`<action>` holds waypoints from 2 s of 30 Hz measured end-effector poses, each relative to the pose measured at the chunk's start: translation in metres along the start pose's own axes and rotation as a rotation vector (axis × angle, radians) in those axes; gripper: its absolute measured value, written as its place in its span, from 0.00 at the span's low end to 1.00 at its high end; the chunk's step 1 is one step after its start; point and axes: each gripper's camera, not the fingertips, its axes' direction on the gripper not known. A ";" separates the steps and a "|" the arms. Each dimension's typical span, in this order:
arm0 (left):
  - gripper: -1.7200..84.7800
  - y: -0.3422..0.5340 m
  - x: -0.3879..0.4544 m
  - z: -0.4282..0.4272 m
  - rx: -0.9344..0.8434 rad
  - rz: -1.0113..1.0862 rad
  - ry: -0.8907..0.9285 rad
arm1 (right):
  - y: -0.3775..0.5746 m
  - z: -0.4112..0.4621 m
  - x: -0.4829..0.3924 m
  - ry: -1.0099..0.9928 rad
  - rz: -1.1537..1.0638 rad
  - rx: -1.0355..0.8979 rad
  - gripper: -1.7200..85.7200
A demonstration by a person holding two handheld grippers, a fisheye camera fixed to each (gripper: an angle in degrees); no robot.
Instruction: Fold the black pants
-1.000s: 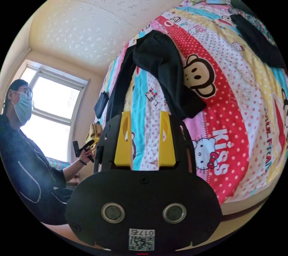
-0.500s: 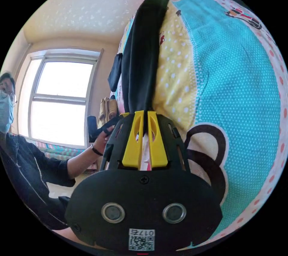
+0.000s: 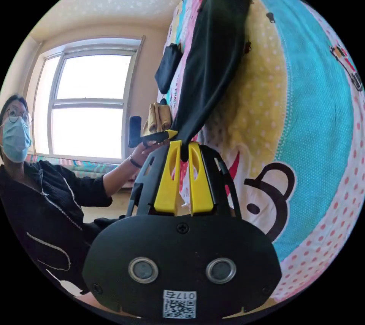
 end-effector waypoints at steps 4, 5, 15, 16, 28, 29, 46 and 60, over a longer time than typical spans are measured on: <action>0.06 0.009 0.099 -0.106 0.241 0.241 0.129 | -0.008 -0.044 -0.099 0.007 -0.131 0.100 0.05; 0.06 0.011 0.112 -0.116 0.251 0.250 0.090 | 0.000 -0.049 -0.136 0.050 -0.203 0.144 0.05; 0.06 0.067 0.089 -0.034 -0.051 0.044 -0.283 | 0.084 0.044 -0.007 0.097 0.227 0.052 0.06; 0.06 0.070 0.115 -0.046 -0.022 0.151 -0.373 | 0.083 0.042 -0.018 0.095 0.168 0.065 0.06; 0.05 0.168 0.085 -0.030 0.072 -0.153 -0.403 | 0.150 0.074 0.040 0.223 0.241 0.066 0.09; 0.06 0.172 0.089 -0.031 0.061 -0.158 -0.393 | 0.159 0.065 0.041 0.176 0.245 0.060 0.11; 0.17 -0.043 0.365 0.270 -0.075 0.464 -0.295 | 0.166 -0.257 0.088 0.695 0.108 0.500 0.18; 0.08 -0.055 0.361 0.261 -0.033 -0.091 -0.010 | 0.165 -0.348 0.157 -0.077 0.194 0.598 0.05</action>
